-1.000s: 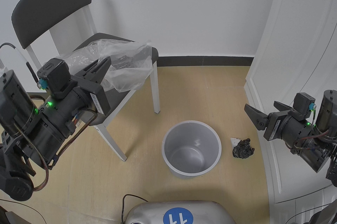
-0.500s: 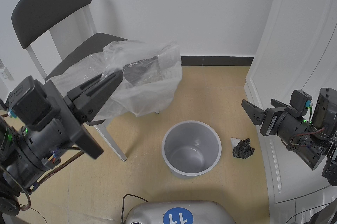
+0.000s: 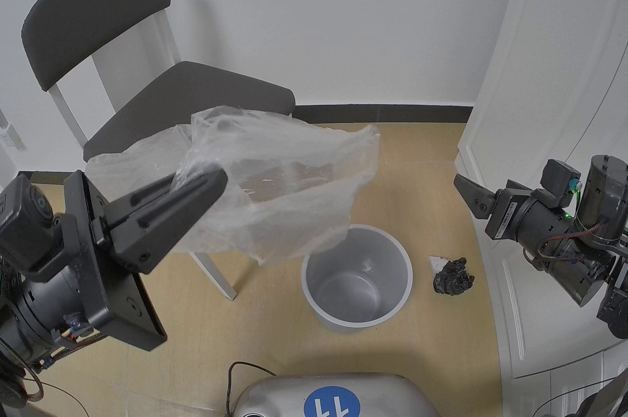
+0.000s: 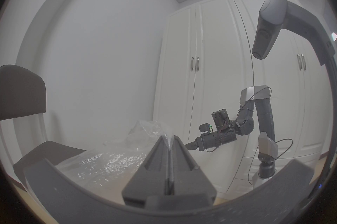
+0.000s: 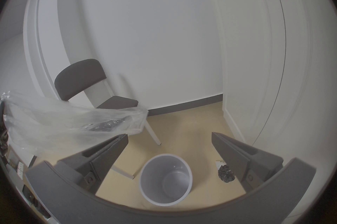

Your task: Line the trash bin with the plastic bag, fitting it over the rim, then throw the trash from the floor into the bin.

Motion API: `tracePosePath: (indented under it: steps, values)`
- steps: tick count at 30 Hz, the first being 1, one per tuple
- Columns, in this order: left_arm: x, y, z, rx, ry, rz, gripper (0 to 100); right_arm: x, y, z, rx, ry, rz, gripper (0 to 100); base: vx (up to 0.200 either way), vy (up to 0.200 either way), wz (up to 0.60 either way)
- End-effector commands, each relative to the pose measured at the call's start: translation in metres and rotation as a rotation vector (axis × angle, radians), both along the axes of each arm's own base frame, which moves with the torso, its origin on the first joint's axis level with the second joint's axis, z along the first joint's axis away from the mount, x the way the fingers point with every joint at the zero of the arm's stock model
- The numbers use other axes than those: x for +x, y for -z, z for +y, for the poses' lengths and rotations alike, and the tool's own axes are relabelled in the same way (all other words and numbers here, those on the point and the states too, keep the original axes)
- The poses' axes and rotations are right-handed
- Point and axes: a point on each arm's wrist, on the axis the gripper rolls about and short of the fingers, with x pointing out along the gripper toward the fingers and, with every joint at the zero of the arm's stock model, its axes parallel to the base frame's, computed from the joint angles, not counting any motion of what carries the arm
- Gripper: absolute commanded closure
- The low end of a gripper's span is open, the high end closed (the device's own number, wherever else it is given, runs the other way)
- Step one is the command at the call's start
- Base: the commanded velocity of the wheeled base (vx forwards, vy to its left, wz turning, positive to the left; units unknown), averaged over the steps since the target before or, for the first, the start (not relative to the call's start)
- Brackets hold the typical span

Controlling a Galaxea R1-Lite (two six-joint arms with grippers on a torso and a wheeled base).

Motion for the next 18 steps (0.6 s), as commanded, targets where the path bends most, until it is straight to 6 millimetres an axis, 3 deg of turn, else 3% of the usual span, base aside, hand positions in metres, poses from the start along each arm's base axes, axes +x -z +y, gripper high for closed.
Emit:
tracePosePath:
  steps: [1,8,18]
  values:
    - [-0.003,-0.001,0.002,-0.007,0.011,-0.005,100,-0.008,0.006,0.011,-0.014,-0.057,0.025,0,0.0,0.0,0.0]
    - [-0.005,-0.006,0.003,-0.05,0.033,0.005,100,-0.017,0.029,0.024,-0.069,-0.126,0.092,0,0.0,0.0,0.0]
    - [-0.018,-0.017,0.008,-0.104,0.105,-0.018,100,-0.017,0.042,0.025,-0.099,-0.142,0.139,0,0.0,0.0,0.0]
